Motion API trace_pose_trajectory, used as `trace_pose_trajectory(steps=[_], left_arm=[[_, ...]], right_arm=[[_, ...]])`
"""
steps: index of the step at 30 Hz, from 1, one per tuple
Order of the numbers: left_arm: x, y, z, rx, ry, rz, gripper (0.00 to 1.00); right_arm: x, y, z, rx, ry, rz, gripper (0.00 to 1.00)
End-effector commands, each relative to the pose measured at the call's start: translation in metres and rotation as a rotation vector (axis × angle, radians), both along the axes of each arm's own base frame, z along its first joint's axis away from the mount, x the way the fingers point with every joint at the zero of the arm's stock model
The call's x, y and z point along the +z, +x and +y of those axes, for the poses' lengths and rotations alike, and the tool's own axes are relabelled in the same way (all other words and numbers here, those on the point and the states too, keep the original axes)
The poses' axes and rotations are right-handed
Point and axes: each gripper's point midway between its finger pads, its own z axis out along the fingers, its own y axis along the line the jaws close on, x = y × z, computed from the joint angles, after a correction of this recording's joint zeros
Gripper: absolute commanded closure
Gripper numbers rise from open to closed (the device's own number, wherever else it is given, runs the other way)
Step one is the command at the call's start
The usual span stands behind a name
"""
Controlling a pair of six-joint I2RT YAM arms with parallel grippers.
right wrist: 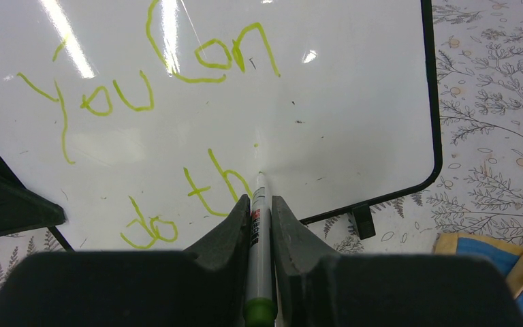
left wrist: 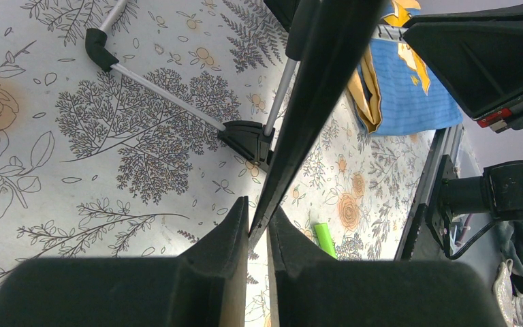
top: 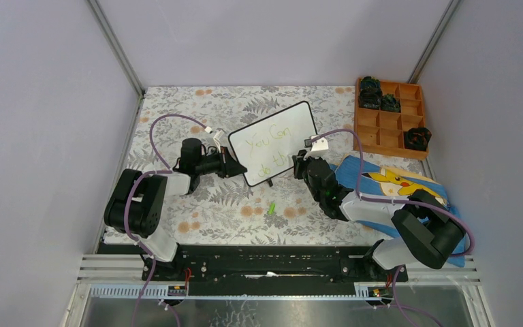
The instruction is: Write a sentence on the whiteboard
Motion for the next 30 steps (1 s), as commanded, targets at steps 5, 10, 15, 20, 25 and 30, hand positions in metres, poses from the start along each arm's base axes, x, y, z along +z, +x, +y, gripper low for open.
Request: trace_pose_trajectory(steps=[5, 10, 15, 20, 25, 30], left_arm=[[-0.032, -0.001, 0.009, 0.065, 0.088, 0.089, 1.0], [-0.032, -0.001, 0.009, 0.064, 0.088, 0.088, 1.0], [-0.032, -0.002, 0.009, 0.064, 0.088, 0.089, 1.0], [-0.031, -0.001, 0.009, 0.064, 0.087, 0.087, 1.0], [-0.031, -0.001, 0.009, 0.064, 0.087, 0.087, 1.0], [-0.031, -0.001, 0.009, 0.065, 0.088, 0.086, 1.0]], right_arm=[[0.01, 0.006, -0.003, -0.026, 0.027, -0.026, 1.0], [0.004, 0.003, -0.005, -0.025, 0.021, -0.008, 1.0], [0.001, 0.0, -0.007, -0.027, 0.017, 0.002, 1.0], [-0.003, -0.002, -0.008, -0.027, 0.012, 0.014, 1.0], [-0.005, -0.003, -0.009, -0.025, 0.009, 0.023, 1.0], [-0.004, -0.005, -0.01, -0.026, 0.016, 0.024, 1.0]])
